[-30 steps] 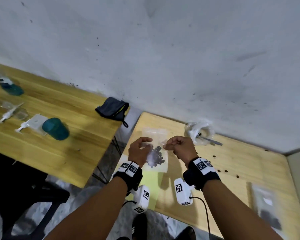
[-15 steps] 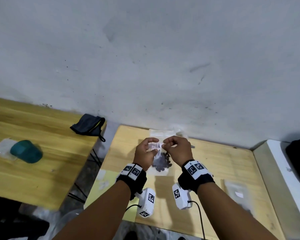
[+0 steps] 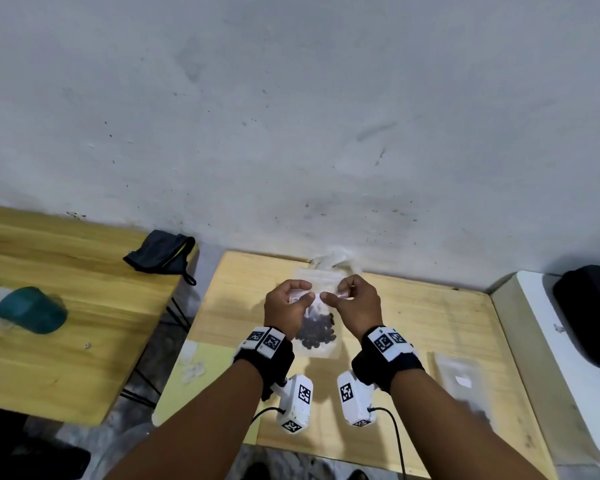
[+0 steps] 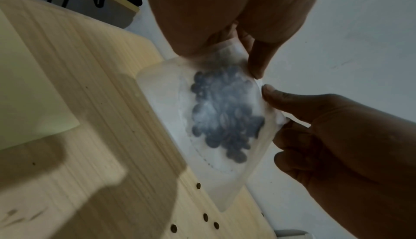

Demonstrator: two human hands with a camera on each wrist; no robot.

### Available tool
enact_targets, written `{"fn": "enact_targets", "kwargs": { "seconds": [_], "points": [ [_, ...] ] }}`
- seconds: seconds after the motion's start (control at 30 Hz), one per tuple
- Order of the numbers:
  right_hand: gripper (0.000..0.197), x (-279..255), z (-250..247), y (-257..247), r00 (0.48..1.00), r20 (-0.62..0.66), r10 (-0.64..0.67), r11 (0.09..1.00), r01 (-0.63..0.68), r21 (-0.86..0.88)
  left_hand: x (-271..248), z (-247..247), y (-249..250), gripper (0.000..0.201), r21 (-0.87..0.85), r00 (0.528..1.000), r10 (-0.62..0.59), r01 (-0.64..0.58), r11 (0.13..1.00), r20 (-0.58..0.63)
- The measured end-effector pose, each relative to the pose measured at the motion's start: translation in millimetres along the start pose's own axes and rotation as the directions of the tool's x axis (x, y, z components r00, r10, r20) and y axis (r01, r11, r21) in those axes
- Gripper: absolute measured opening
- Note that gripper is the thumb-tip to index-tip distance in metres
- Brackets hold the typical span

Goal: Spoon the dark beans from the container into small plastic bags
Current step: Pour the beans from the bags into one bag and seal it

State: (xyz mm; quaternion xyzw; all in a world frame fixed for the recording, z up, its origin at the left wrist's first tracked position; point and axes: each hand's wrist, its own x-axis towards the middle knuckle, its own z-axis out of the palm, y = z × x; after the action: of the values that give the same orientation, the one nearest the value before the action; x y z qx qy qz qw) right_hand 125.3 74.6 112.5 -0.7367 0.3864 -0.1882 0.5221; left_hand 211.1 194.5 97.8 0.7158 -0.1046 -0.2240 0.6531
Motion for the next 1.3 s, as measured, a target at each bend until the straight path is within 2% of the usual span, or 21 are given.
{"fn": "enact_targets", "kwargs": {
  "seconds": [0.13, 0.33, 0.47, 0.57, 0.63, 0.73, 0.93, 1.07, 1.13, 1.2, 1.3],
  "points": [
    [0.033, 0.9, -8.1, 6.0, 0.998, 0.061, 0.004, 1.0, -0.004, 0.007, 0.1, 3.8, -1.7, 0.022, 0.004, 0.998, -0.041, 0.041, 0.999, 0.053],
    [0.027, -3.8, -24.1, 22.9, 1.0, -0.001, -0.006, 1.0, 0.006, -0.02, 0.9, 25.1, -5.4, 0.03, 0.013, 0.989, -0.12, 0.12, 0.993, 0.089],
    [0.016, -13.0, -54.7, 43.0, 0.993, -0.002, 0.12, 0.993, -0.12, 0.002, -2.6, 56.5, -10.1, 0.032, -0.086, 0.967, -0.224, 0.235, 0.968, 0.121],
    [0.017, -19.8, -87.9, 61.7, 0.974, 0.025, 0.223, 0.975, -0.224, 0.014, -13.0, 87.1, -15.7, 0.036, -0.113, 0.935, -0.282, 0.311, 0.944, 0.214],
    [0.02, -21.9, -113.6, 78.6, 0.961, -0.052, 0.27, 0.962, -0.271, -0.009, -22.3, 110.1, -21.8, 0.034, -0.069, 0.901, -0.32, 0.353, 0.933, 0.292],
    [0.016, -26.8, -152.2, 106.8, 0.928, -0.166, 0.334, 0.936, -0.348, -0.061, -40.6, 145.4, -35.7, 0.033, 0.017, 0.81, -0.429, 0.461, 0.887, 0.399],
    [0.008, -43.4, -217.3, 155.3, 0.856, -0.241, 0.457, 0.826, -0.509, -0.242, -73.6, 218.5, -71.3, 0.043, 0.211, 0.641, -0.566, 0.546, 0.811, 0.519],
    [0.005, -49.0, -235.7, 182.3, 0.817, -0.265, 0.513, 0.76, -0.575, -0.301, -87.4, 248.1, -75.1, 0.046, 0.331, 0.592, -0.608, 0.515, 0.791, 0.529],
    [0.007, -50.7, -240.5, 192.3, 0.813, -0.232, 0.534, 0.734, -0.582, -0.349, -91.7, 255.2, -78.7, 0.044, 0.382, 0.585, -0.624, 0.495, 0.781, 0.518],
    [0.012, -51.9, -242.3, 200.4, 0.818, -0.186, 0.545, 0.717, -0.569, -0.403, -93.6, 255.7, -81.3, 0.043, 0.41, 0.603, -0.62, 0.466, 0.784, 0.502],
    [0.032, -51.1, -244.3, 201.6, 0.847, -0.181, 0.5, 0.738, -0.526, -0.422, -89.2, 247.5, -86.2, 0.035, 0.42, 0.693, -0.555, 0.381, 0.824, 0.461]
  ]
}}
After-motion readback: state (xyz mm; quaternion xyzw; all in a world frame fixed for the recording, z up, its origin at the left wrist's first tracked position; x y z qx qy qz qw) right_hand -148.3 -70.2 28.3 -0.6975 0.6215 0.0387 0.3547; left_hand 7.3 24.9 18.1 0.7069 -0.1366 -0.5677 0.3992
